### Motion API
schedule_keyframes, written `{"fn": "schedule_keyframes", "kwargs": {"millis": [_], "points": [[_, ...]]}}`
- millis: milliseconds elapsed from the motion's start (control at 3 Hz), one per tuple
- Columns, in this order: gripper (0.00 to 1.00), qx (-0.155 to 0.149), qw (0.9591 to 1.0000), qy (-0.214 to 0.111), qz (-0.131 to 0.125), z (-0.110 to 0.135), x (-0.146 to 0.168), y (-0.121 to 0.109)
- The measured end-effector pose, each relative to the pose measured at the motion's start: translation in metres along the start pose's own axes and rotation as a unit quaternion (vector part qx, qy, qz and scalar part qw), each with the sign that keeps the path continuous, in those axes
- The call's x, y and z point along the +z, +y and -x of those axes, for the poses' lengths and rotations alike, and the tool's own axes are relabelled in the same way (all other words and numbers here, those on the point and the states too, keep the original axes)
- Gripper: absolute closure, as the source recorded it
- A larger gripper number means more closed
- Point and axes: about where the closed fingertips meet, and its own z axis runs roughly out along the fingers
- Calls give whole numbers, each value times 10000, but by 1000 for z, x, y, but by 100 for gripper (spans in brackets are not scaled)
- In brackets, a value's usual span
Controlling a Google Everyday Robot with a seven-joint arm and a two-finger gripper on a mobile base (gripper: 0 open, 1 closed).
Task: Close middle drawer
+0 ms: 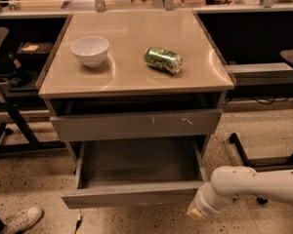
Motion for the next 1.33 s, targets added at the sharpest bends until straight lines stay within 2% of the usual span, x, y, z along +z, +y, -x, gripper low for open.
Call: {"fn": "schedule_keyframes", "kwargs": {"millis": [667,1000,1333], "points": [[100,-98,9989,202,-404,8,7,-54],[82,-105,9989,210,-409,8,7,-54],[51,-105,9989,210,-408,8,7,-54]]}}
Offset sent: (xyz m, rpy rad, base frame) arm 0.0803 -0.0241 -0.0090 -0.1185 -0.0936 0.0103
